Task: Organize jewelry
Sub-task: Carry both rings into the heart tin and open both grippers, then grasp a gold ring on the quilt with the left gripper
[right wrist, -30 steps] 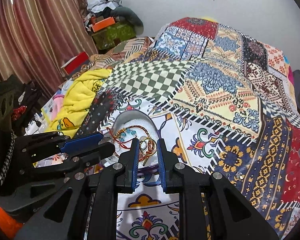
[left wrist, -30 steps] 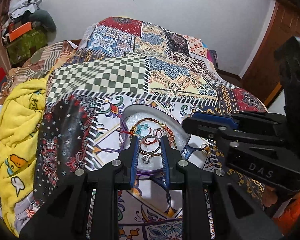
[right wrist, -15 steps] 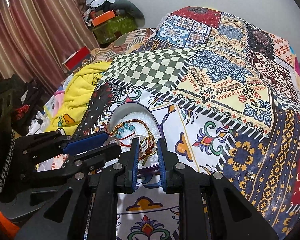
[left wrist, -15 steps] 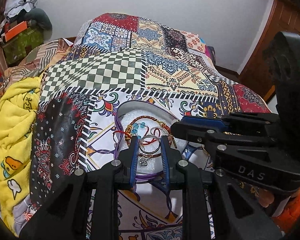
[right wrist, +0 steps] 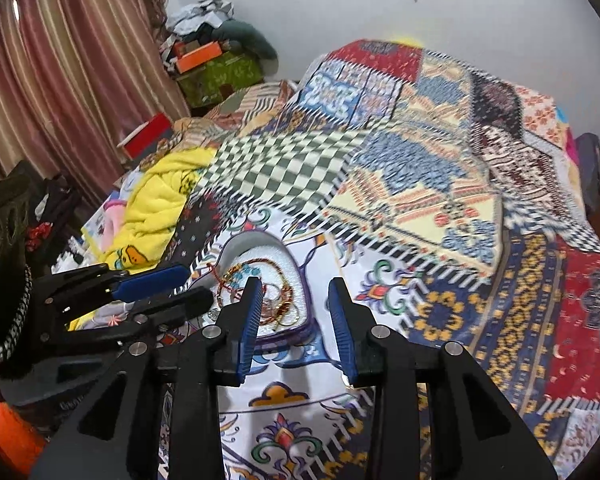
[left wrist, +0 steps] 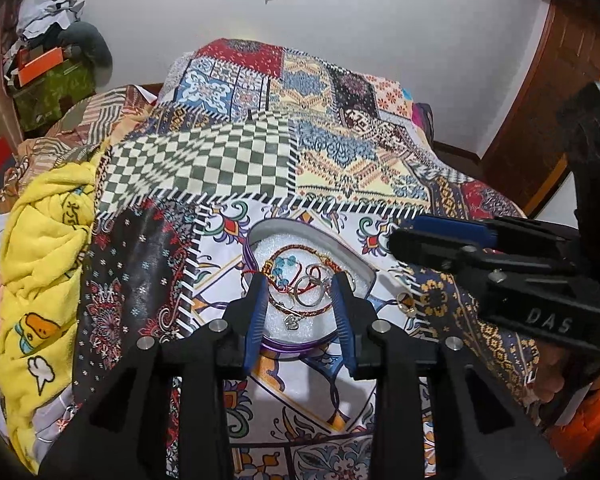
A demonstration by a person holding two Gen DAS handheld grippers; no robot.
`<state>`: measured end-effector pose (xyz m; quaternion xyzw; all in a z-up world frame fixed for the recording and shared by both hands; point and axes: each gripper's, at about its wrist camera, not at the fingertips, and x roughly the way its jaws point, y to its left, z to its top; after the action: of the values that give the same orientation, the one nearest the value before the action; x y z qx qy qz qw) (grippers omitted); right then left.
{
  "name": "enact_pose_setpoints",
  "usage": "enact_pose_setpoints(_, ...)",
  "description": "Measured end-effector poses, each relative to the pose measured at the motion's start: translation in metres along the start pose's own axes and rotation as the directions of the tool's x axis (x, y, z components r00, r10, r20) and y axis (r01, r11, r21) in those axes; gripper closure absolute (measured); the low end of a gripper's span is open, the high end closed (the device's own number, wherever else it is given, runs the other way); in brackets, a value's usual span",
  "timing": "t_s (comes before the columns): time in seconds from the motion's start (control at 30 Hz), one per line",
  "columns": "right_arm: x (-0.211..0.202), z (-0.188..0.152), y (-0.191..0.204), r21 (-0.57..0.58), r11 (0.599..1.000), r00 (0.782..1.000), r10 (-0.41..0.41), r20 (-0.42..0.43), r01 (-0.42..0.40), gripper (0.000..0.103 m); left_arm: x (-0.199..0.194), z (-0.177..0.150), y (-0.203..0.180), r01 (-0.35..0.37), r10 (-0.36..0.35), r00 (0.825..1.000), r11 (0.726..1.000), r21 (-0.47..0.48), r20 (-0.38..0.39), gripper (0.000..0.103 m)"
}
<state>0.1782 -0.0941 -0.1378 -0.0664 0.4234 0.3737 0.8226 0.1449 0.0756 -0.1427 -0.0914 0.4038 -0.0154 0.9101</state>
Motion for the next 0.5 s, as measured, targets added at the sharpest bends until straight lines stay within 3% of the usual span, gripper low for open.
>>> enact_pose_setpoints(0.23, -0.035, -0.007, -0.021, 0.054, 0.997, 0.997, -0.063, 0.047, 0.06, 0.072, -0.021, 0.003, -0.013, 0.003, -0.004, 1.0, 1.0, 0.021, 0.028, 0.071)
enact_pose_setpoints(0.5, -0.063, -0.025, -0.042, 0.094, 0.987, 0.988, -0.139, 0.069, 0.132, 0.072, -0.012, -0.004, -0.046, 0.048, -0.047, 0.999, 0.997, 0.059, -0.014, 0.071)
